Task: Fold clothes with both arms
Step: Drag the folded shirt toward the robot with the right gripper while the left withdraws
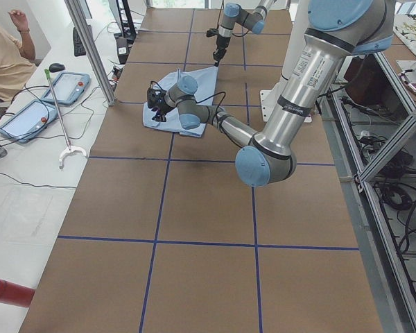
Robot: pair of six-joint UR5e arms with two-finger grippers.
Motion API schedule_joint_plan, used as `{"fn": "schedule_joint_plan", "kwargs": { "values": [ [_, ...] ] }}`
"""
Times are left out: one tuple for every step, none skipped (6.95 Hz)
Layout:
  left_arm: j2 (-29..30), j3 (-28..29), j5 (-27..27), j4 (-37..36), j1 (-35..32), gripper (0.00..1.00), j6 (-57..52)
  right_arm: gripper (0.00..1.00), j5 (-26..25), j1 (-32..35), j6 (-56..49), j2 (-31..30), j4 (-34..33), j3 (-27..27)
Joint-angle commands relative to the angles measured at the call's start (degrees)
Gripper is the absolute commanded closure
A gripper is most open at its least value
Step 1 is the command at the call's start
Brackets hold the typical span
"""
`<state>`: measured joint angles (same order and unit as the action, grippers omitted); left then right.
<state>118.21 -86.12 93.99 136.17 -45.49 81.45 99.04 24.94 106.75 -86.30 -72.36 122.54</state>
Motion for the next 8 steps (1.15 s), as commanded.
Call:
{"fn": "schedule_joint_plan", "kwargs": {
  "values": [
    [-2.44, -4.9, 4.59, -0.11, 0.22, 0.5, 2.29, 1.0, 0.89, -12.74, 7.31, -4.84, -11.36, 10.68],
    [-3.85, -7.8, 8.8, -0.03, 0.4, 0.5, 5.79, 1.0, 0.9, -20.11, 9.16, -5.28, -12.1, 11.4],
    [-3.87, -9.4, 11.19, -0.11, 0.75, 0.49, 9.31, 1.0, 0.9, -25.06, 9.18, -6.41, -12.11, 12.19],
    [-5.09, -11.85, 12.52, -0.03, 3.27, 0.49, 13.69, 0.41, 0.03, -30.24, 9.96, -6.6, -12.11, 12.02],
    [-7.62, -15.88, 12.62, -0.03, 6.87, 0.47, 17.56, 0.0, -1.38, -32.12, 13.19, -6.34, -12.19, 12.02],
    [-10.17, -18.53, 12.63, -0.11, 10.73, 0.45, 22.3, 0.0, -2.0, -32.06, 14.0, -6.51, -12.19, 12.11],
    [-11.24, -19.16, 12.36, -0.12, 14.25, 0.42, 25.22, 0.0, -1.92, -29.44, 14.01, -6.43, -12.19, 13.07],
    [-11.25, -18.65, 12.1, -4.03, 16.98, 0.42, 25.6, 0.0, -1.92, -24.2, 14.01, -5.99, -12.19, 14.64]
  ]
}}
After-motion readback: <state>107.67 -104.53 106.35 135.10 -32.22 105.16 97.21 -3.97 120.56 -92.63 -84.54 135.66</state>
